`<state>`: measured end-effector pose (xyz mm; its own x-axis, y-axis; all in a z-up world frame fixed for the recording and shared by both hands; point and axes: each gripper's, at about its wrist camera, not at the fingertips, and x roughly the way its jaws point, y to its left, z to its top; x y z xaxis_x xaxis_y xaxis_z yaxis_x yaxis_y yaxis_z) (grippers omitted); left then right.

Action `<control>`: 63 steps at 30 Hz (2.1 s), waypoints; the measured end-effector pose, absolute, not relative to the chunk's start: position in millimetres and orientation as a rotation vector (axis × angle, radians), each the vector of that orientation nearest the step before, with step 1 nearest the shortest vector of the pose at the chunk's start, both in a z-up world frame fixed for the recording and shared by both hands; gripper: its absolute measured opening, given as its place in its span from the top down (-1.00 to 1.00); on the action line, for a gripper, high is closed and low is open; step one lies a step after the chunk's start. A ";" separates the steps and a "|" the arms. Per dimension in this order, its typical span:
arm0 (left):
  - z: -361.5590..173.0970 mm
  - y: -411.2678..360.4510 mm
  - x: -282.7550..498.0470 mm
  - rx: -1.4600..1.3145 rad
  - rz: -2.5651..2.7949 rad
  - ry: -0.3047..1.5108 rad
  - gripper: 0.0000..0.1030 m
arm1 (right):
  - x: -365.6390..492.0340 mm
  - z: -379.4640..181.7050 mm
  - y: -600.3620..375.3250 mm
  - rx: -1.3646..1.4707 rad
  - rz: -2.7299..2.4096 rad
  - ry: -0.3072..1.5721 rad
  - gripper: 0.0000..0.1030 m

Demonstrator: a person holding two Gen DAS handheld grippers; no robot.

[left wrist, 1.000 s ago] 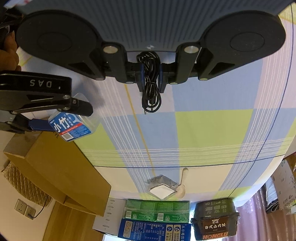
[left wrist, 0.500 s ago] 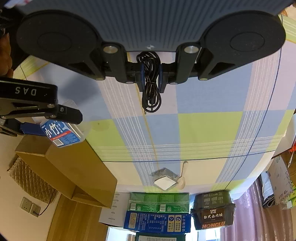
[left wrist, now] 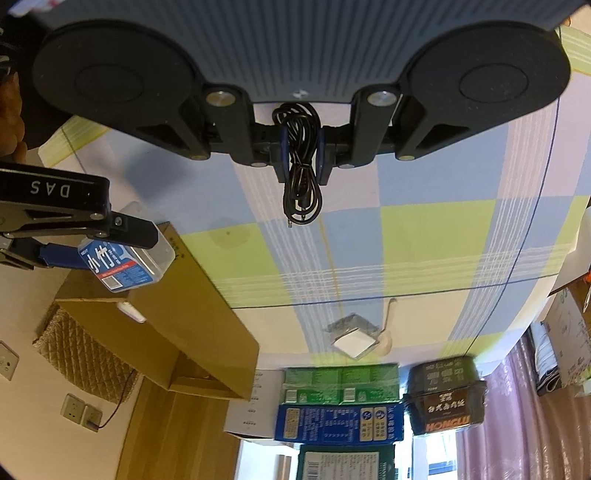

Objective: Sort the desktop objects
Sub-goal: 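Lift the cable and floss box and carry both toward the cardboard box, then lower the cable and floss box over the cardboard box opening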

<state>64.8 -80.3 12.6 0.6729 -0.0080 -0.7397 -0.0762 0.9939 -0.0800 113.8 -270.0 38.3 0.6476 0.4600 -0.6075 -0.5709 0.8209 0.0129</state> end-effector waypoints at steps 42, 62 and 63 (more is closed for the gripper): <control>67.4 -193.3 153.9 -0.048 -0.184 0.738 0.79 | 170.6 71.3 -388.7 -0.055 0.352 0.635 -0.62; 77.0 -223.7 246.9 -0.063 -0.245 0.736 0.79 | 254.2 87.6 -406.7 -0.044 0.339 0.598 -0.62; 76.3 -225.2 249.6 -0.061 -0.248 0.738 0.79 | 256.7 86.8 -406.8 -0.044 0.339 0.599 -0.62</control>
